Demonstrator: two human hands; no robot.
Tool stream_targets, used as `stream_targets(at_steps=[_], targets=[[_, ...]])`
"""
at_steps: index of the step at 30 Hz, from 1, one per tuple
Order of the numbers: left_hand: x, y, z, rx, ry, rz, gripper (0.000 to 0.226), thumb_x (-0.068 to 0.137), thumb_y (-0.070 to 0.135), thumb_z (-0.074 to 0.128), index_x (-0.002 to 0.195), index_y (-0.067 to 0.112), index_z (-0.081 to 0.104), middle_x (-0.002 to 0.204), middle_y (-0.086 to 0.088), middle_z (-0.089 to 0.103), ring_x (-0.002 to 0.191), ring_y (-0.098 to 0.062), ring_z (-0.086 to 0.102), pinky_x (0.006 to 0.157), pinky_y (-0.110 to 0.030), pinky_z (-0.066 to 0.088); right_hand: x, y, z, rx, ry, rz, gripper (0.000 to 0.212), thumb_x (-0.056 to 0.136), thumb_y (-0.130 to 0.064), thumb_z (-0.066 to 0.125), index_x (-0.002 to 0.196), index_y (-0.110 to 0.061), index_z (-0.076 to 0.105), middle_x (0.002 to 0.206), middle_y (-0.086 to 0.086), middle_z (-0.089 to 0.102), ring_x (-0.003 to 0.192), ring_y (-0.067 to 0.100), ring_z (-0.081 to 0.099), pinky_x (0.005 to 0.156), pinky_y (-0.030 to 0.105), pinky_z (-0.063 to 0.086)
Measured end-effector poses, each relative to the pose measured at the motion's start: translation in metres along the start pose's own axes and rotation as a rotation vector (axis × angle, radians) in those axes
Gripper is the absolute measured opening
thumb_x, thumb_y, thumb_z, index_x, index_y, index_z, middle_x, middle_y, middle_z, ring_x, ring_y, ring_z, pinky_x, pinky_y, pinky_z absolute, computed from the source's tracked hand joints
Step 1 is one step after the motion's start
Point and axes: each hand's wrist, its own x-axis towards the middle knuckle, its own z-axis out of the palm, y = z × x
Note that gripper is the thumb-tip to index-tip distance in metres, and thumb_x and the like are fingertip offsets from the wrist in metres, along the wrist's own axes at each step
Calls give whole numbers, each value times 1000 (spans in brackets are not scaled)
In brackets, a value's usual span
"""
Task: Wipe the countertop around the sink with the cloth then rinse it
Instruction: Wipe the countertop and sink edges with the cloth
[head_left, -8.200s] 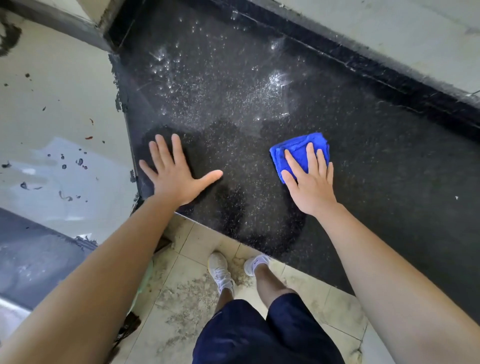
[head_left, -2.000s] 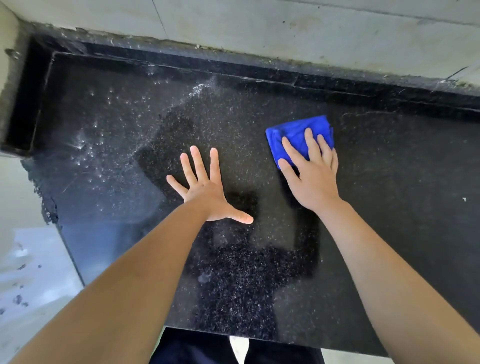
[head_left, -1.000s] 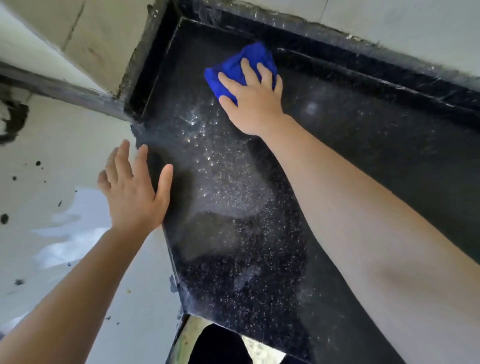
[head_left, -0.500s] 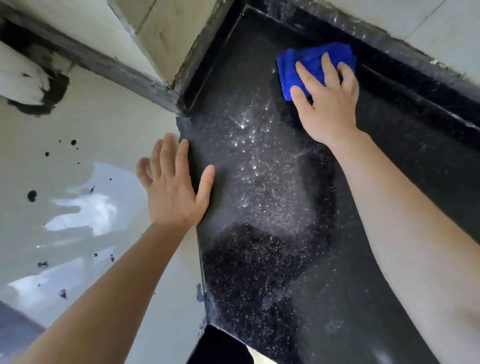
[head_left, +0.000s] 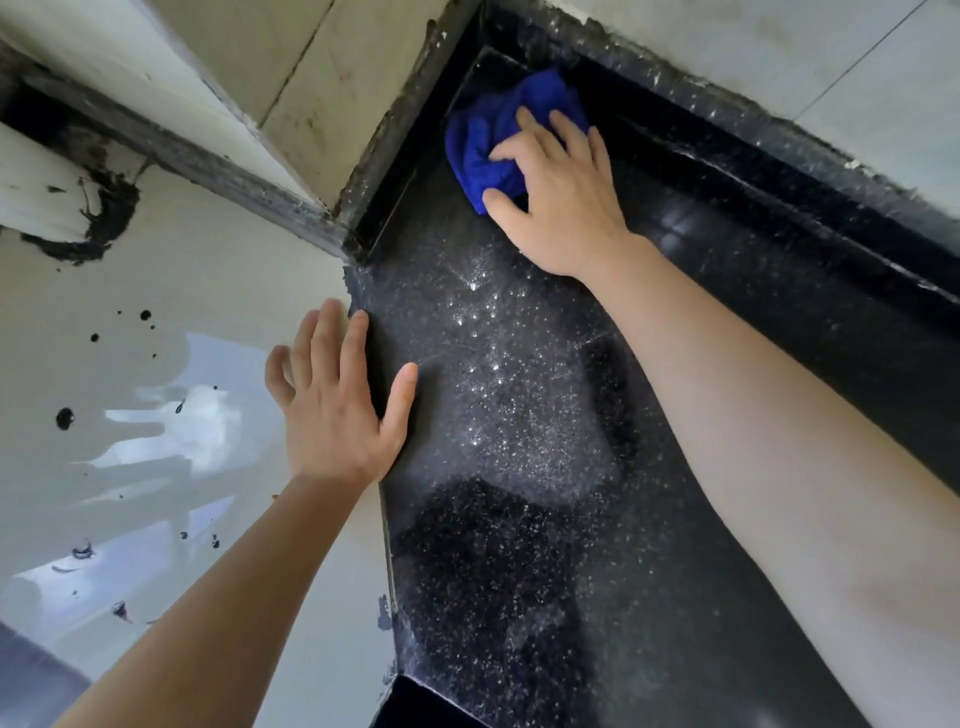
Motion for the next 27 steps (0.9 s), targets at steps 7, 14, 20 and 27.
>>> stream_targets(at_steps=[7,14,20,27], targets=[[1,0,1,6,3,-1,71,98,61,31,147,12,42,158,-12,34,148,-31,25,118,-54,14,52,-27,0,-122,-76,56,69,100,-62,22,161,-31,11,169,4,7,154,35,0,122,57,-3],[1,-2,0,-13,-2,5,72,97,63,26,148,14,39,159,-10,31,149,-29,21,119,-52,11,17,3,-6,-193,-33,5,60,99,-58,28,156,-42,23,168,1,15,152,31,13,121,53,13],[-1,1,-2,-36,5,7,70,98,61,29,148,14,39,159,-11,31,149,-29,21,119,-53,10,-103,99,-20,-204,108,184,58,98,-63,35,151,-41,37,164,1,27,147,31,25,118,51,21],[-1,2,-1,-11,-3,1,71,98,63,28,147,14,37,159,-12,29,149,-30,20,118,-56,13,-173,95,-6,-185,107,453,58,102,-61,28,155,-41,28,167,7,17,148,36,17,117,57,14]])
